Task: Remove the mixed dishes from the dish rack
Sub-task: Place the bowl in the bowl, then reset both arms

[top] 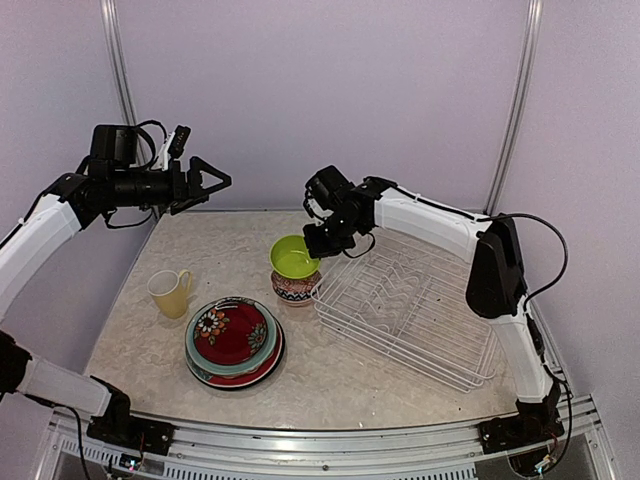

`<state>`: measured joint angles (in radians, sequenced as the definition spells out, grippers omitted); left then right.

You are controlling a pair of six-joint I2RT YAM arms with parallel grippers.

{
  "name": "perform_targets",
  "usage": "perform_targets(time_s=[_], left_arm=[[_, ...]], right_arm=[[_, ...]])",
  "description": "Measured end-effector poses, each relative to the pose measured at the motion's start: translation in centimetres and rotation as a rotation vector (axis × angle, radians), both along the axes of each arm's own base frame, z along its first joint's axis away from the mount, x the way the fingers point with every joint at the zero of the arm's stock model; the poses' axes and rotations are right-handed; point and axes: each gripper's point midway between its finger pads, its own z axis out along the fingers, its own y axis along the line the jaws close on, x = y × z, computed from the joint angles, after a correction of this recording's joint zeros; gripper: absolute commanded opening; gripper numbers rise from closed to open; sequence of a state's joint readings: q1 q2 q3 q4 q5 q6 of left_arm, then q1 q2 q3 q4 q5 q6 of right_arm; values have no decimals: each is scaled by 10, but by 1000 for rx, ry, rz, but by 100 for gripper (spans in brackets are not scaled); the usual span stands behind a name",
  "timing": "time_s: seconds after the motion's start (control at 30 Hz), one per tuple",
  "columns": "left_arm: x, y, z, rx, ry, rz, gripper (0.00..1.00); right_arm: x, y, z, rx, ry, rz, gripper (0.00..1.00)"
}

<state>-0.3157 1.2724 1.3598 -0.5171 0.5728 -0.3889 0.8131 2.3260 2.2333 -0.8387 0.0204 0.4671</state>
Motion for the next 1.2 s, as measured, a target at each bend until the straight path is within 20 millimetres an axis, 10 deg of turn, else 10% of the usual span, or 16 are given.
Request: perform_targets(time_s=[0.33,0.87,1.0,1.2], left_arm=[[0,0,0,0,0,1,99],[1,1,0,1,0,3,99],[1,1,-1,3,1,6,99],[4,2,-2,11,-4,18,99]], right_arm=[[0,-2,-16,-47,25,2,1],[-2,-10,-12,-67,-10,7,45],[-15,-37,15,-88,-66,-18,55],[-44,-102,118,-13,-285,-112,69]])
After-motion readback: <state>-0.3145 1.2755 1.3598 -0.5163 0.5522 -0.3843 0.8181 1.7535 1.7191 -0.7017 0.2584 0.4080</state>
